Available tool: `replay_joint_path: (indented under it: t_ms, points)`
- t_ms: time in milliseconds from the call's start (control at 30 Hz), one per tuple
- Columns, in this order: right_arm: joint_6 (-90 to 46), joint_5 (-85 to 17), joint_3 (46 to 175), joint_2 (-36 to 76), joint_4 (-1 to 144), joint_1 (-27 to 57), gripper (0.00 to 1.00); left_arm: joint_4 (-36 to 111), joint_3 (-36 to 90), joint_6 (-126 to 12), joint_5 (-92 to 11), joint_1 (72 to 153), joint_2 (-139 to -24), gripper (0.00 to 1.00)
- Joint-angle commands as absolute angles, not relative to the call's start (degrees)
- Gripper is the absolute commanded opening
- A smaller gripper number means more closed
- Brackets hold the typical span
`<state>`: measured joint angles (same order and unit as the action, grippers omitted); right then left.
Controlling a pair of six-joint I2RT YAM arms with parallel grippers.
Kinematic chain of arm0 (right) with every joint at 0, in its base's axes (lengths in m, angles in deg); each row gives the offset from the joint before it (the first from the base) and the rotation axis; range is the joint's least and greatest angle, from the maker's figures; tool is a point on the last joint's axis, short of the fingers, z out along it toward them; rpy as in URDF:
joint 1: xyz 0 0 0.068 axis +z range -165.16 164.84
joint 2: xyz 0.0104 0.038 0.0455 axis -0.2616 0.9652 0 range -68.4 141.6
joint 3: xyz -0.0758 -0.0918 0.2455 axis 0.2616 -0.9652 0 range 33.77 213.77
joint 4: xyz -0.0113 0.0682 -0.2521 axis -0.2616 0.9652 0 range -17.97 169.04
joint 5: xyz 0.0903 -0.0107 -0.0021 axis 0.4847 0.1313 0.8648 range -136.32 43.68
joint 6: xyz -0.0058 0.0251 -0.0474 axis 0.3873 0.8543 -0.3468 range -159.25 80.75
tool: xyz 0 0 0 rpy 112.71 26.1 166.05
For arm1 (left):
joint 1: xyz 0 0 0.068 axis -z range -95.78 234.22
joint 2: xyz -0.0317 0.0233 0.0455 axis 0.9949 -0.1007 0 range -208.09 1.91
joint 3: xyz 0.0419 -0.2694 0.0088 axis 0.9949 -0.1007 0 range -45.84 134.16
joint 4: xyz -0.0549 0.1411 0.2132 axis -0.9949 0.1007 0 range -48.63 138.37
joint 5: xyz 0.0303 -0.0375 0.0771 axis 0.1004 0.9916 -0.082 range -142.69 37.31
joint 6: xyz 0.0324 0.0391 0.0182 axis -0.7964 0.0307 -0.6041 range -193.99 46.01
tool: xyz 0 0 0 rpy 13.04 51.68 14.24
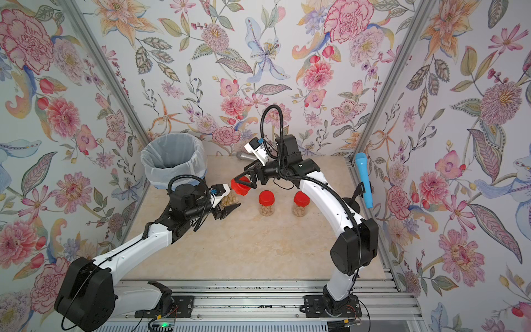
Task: Empty moldy peanuts from jars
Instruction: Unscrew the lid from the jar.
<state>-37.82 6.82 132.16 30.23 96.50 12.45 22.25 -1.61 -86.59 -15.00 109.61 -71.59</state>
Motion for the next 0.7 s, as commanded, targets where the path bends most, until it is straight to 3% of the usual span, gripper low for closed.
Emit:
replay_joint_path:
  t_ms: [0, 300, 433, 667]
  points:
    - [-30.6, 6.5, 129.2, 27.0, 86.3, 11.1, 1.0, 20.6, -2.2, -86.8, -15.9, 109.1, -70.9, 0.31]
    - [-2.9, -8.5, 127.9, 22.9, 89.1, 9.5, 0.95, 20.7, -2.1, -87.6, -19.1, 109.1, -70.7, 0.31]
    - [0.2, -15.4, 128.9, 21.0, 98.5, 12.5, 0.91, 20.8, -2.2, -88.0, -21.2, 109.1, -70.4, 0.31]
    - [4.7, -17.3, 128.1, 21.2, 100.5, 16.7, 0.87, 19.6, -2.9, -88.3, -24.4, 109.1, -70.1, 0.31]
